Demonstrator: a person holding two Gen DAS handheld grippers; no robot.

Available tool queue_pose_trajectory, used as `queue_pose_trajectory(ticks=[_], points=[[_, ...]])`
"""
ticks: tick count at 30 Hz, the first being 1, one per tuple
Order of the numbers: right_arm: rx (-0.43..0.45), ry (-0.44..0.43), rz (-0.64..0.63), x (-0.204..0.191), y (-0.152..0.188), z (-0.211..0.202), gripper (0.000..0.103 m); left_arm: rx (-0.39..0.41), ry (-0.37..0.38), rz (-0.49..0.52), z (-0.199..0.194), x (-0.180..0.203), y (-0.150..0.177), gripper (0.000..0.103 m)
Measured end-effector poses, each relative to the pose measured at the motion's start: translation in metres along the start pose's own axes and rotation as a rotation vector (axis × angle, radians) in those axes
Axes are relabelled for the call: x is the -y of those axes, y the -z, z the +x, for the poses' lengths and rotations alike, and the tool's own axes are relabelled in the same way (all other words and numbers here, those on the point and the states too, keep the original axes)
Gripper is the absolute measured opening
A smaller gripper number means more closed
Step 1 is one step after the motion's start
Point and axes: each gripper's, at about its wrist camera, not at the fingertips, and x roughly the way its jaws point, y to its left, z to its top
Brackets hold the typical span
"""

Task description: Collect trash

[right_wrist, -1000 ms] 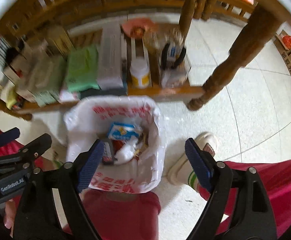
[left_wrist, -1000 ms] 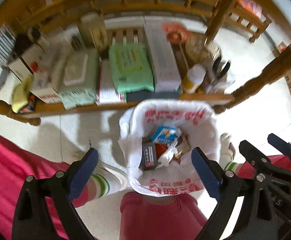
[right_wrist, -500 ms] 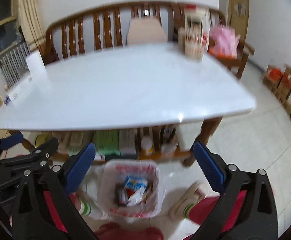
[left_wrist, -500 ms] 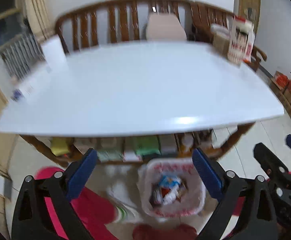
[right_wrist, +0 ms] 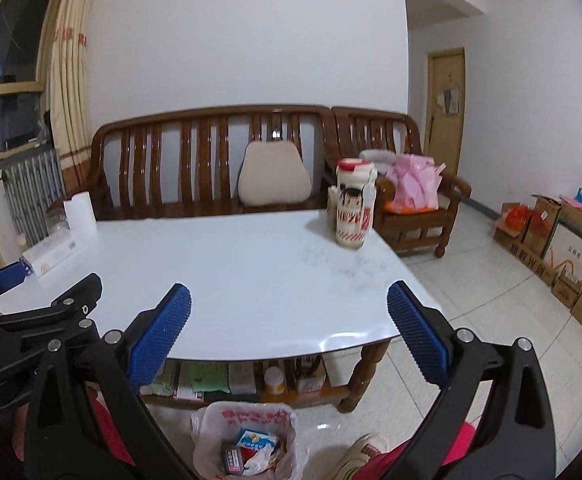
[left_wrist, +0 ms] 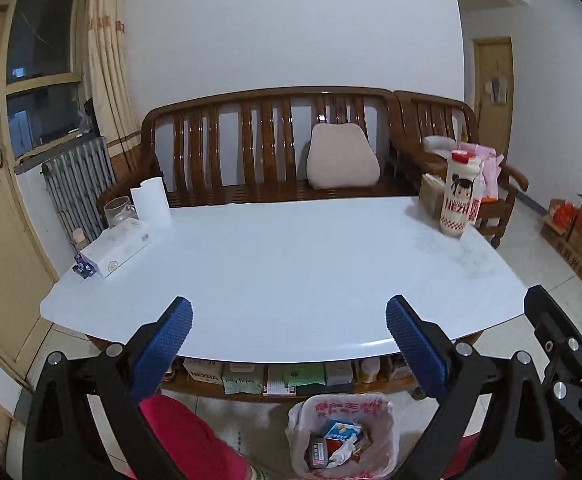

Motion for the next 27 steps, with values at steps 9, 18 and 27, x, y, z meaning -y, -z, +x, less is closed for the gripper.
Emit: queue_pose_trajectory(ticks=[9,18,27], points=[[0.023,0.011,0.005,0.005,-0.007,-0.023,0.096,0.015,0.001,-0.004,-0.021,0.001,0.0,0.095],[0.033,0.019,0.01,0.002,-0.007,-0.031,0.096,-0.003,0.027,-0.025,-0.024,-0.003,0.002,0.095],[0.032,0.021,0.011,0.002,-0.008,-0.03,0.096,-0.005,0.013,-0.031,-0.023,-0.003,0.001,0.095]])
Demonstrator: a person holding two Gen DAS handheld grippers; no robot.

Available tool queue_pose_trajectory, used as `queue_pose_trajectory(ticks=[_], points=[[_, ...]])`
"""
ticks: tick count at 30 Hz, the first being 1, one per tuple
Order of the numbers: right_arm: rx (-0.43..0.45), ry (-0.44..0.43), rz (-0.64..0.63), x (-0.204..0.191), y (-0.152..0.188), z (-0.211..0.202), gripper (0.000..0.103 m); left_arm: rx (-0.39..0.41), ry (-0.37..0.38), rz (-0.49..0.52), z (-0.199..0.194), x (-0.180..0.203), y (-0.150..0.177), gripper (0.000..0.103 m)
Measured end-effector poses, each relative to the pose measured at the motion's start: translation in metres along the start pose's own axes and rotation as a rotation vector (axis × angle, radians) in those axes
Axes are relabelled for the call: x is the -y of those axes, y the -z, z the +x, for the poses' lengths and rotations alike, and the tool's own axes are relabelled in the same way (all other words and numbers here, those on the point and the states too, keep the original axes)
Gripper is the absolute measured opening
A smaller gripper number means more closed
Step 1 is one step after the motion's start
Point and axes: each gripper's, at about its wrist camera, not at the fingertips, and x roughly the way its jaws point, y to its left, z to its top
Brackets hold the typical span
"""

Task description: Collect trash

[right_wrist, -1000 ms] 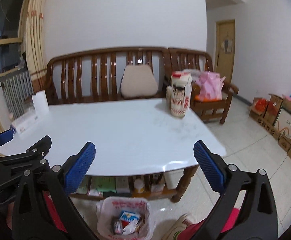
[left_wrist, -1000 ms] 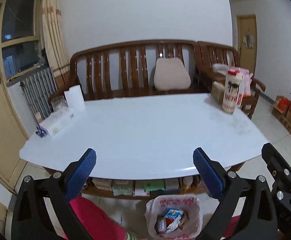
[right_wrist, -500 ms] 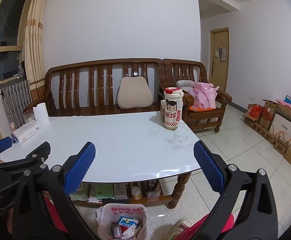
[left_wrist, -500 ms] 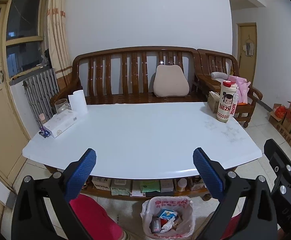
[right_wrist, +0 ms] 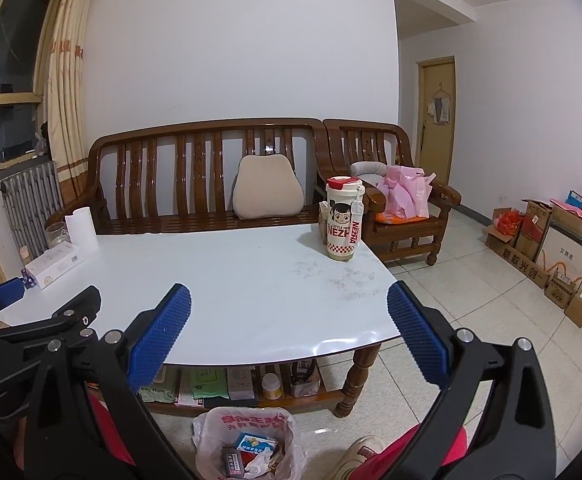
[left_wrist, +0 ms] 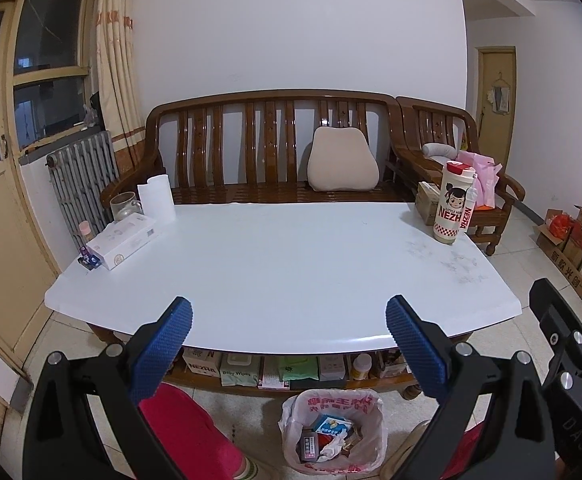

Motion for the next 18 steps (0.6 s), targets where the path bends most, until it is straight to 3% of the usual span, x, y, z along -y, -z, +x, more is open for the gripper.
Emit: queue_pose_trajectory(ticks=[18], points=[[-0.017,0.016,-0.021,-0.0035,0.0019,0.0055,0.096,-0.027,-0.003,0.0,0.0079,-0.0027,0.0015,0.095]])
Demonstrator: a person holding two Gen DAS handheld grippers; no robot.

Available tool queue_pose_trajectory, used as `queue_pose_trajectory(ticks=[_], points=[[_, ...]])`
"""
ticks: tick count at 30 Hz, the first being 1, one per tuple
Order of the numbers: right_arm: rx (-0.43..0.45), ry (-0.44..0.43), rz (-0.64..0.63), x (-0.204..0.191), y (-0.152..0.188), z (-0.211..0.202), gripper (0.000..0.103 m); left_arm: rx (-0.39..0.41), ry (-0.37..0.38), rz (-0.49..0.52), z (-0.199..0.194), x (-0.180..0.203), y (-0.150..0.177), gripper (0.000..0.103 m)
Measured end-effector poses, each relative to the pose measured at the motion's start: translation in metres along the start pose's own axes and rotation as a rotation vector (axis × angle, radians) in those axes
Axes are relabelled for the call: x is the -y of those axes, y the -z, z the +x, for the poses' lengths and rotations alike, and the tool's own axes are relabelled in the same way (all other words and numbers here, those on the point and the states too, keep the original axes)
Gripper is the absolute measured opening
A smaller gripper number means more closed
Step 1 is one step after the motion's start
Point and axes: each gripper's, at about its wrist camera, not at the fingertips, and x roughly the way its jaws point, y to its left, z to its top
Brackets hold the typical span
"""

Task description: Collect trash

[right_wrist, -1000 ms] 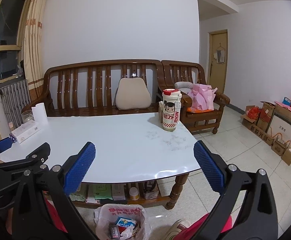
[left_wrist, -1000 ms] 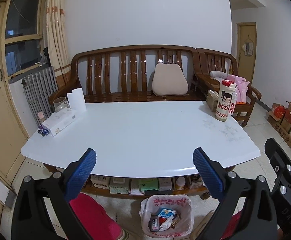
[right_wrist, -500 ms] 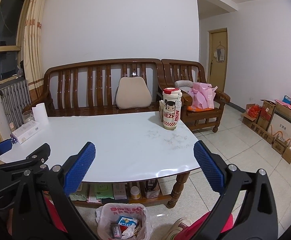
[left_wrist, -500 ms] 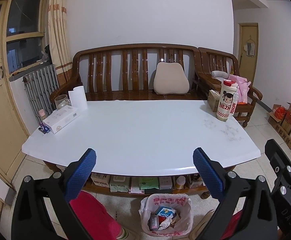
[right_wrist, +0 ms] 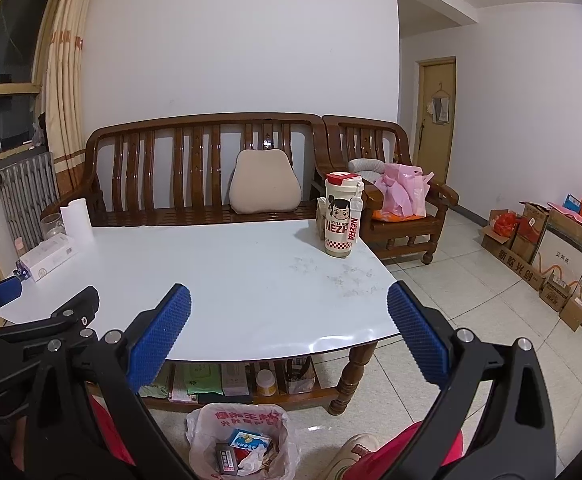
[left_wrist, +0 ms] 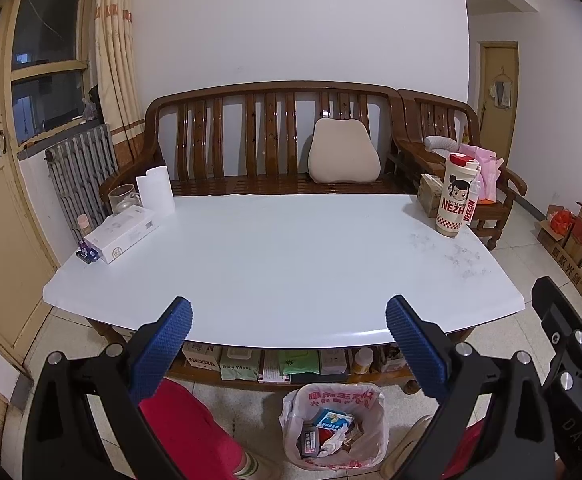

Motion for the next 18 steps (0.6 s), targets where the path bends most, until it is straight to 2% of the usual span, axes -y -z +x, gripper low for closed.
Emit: queue_pose_trajectory(ticks=[18], points=[[-0.004,-0.004,0.0,-0.0019,0.0,0.0026,0.096,-0.005,-0.008,0.002,0.0026,-0.0002,0.0016,0.095]])
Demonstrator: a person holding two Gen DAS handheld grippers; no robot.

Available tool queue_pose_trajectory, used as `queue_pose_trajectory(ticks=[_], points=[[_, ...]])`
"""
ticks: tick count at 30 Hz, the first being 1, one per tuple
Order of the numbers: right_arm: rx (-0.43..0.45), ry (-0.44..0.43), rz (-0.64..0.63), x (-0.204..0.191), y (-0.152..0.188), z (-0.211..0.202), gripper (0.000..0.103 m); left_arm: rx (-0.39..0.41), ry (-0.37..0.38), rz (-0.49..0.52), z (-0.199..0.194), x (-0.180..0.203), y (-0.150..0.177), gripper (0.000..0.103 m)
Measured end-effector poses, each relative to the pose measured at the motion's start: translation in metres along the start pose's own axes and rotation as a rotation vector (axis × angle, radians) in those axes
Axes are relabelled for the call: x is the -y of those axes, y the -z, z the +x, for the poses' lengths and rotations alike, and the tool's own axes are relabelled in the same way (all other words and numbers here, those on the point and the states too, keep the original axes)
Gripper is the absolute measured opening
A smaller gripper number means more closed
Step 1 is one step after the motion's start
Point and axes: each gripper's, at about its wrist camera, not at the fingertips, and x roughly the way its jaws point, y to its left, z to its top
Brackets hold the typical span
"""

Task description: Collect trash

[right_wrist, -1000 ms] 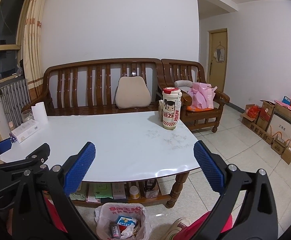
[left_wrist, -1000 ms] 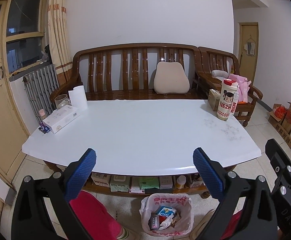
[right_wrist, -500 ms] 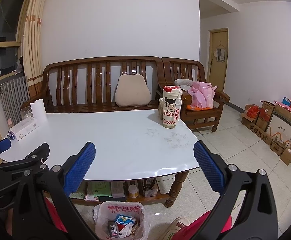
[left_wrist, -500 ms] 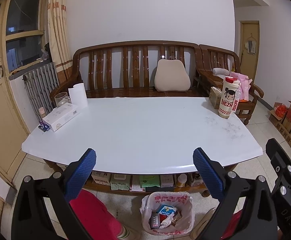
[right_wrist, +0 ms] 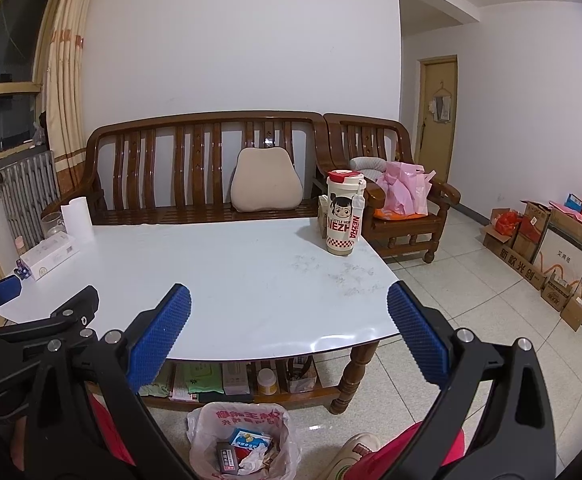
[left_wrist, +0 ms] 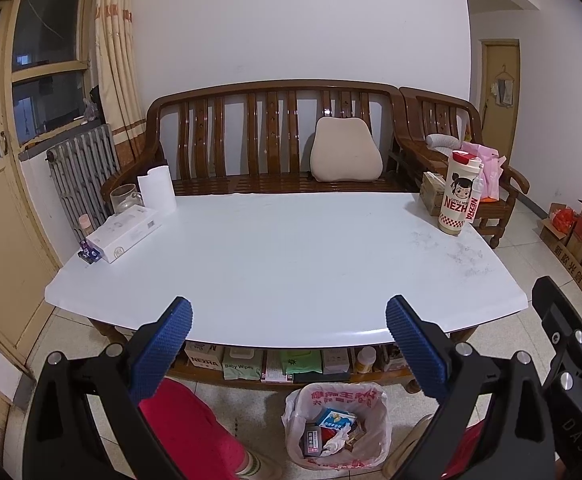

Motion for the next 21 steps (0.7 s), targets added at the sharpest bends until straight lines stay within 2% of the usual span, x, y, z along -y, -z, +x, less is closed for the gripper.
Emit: queue_pose_trajectory(ticks=[21], points=[[0.0,-0.001,-0.006,0.0002,0.0012,0.0035,0.096,0.004,-0.007,0.008,0.0006,-0.0009,0.0025,0.095]])
